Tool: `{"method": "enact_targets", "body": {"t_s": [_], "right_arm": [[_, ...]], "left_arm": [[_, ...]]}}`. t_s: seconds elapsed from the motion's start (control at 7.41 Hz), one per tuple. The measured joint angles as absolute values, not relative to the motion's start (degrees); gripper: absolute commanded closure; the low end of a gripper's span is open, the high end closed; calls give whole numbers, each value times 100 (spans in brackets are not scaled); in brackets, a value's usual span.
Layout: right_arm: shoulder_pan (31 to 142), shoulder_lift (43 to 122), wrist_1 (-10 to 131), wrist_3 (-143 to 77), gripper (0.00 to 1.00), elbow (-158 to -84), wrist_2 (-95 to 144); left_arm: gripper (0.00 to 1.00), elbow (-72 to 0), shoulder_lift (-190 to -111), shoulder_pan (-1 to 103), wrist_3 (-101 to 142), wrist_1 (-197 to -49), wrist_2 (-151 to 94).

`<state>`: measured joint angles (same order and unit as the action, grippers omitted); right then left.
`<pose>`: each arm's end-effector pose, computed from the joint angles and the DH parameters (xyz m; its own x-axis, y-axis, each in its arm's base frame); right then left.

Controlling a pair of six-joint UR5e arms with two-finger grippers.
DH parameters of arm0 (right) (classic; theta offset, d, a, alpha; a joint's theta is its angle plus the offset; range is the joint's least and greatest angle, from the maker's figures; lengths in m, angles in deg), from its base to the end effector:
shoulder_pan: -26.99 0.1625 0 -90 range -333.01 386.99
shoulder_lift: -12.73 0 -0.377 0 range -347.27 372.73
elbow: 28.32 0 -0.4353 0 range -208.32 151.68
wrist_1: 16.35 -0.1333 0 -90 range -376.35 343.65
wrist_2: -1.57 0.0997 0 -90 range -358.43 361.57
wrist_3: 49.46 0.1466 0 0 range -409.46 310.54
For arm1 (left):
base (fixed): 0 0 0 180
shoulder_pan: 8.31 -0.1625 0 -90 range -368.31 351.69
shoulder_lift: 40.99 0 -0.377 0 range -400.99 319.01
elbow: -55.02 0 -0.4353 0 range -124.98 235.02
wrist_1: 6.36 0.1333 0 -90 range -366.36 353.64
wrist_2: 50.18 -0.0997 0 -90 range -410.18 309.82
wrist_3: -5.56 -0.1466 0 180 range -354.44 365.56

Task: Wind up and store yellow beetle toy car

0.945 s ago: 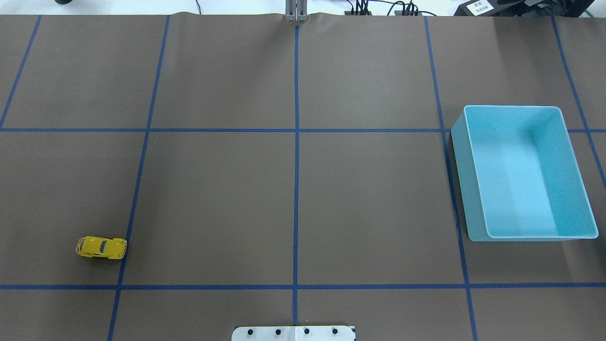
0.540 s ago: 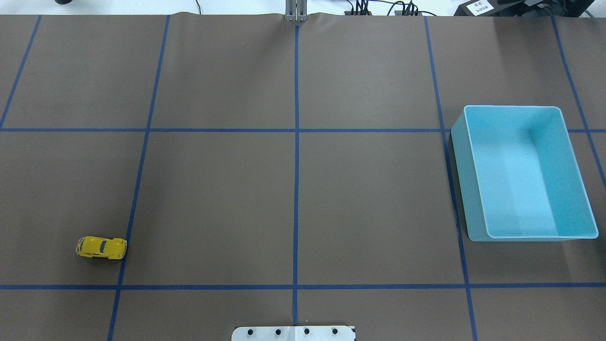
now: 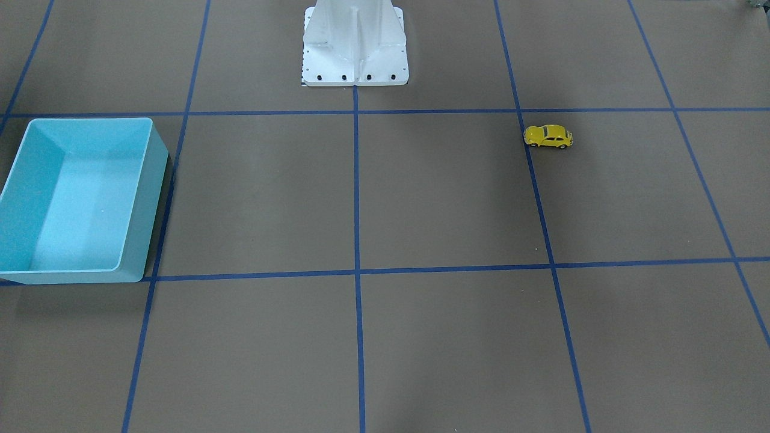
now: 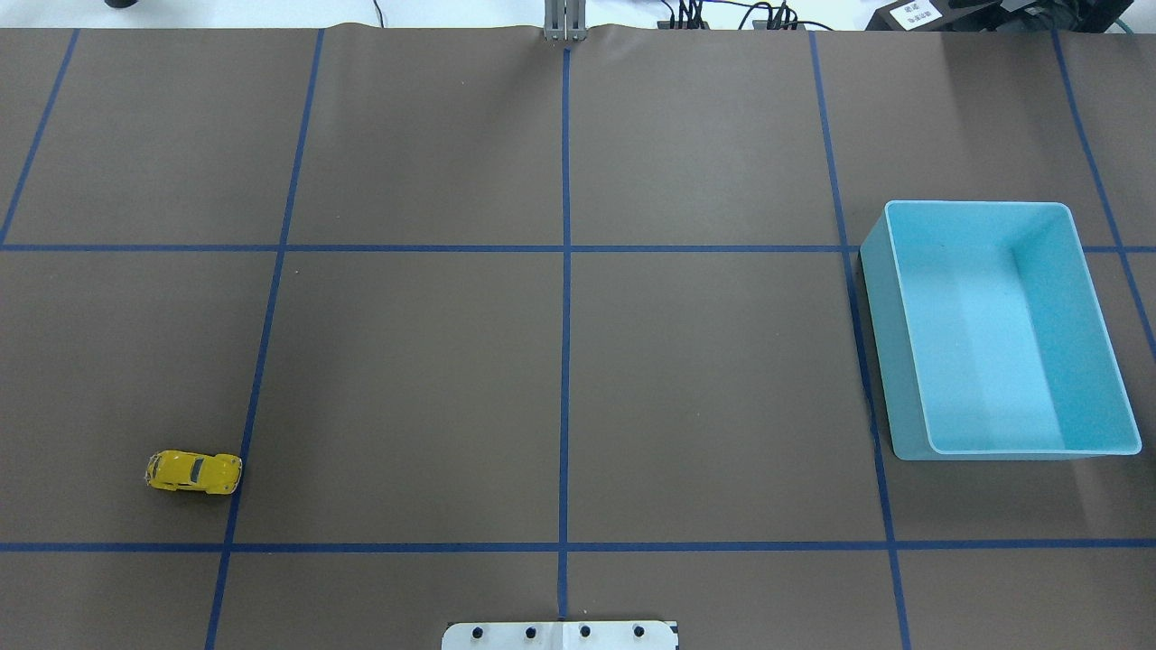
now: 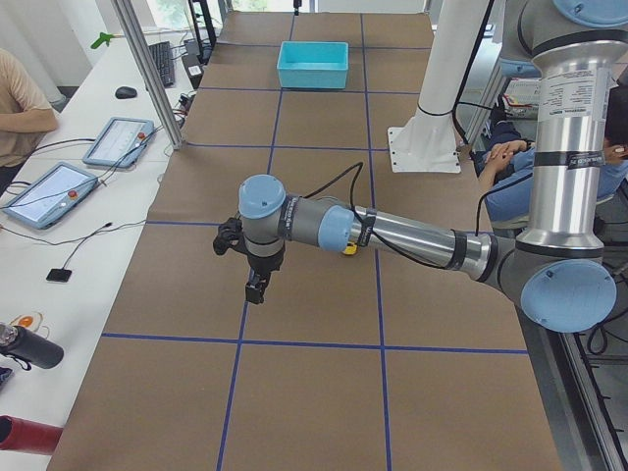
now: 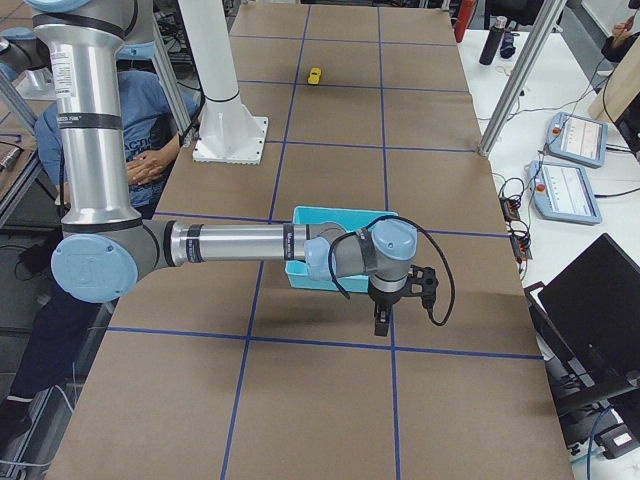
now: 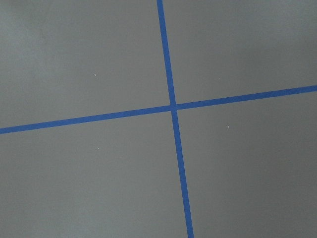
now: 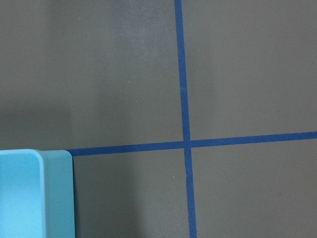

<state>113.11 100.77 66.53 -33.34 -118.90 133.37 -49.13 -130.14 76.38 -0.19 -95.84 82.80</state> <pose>-0.0027 -0.5655 0.6110 0.7258 0.1174 0.6778 -0.1403 0.9899 -0.0212 0.0167 -0.5398 0.5219 0.7019 0.3141 -0.6393 -0.1614 0.9443 0.2867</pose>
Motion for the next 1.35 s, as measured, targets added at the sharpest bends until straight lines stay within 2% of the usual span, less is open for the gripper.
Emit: {"method": "enact_targets", "body": {"t_s": [0.95, 1.35], "right_arm": [[11403, 10568, 6659, -3356, 0, -12310, 13384], [11401, 10813, 6693, -3354, 0, -12393, 13448]], "left_arm": [[0, -4814, -12948, 7408, -25, -9576, 8270], [0, -5002, -12985, 7334, -19, -9420, 8225]]}}
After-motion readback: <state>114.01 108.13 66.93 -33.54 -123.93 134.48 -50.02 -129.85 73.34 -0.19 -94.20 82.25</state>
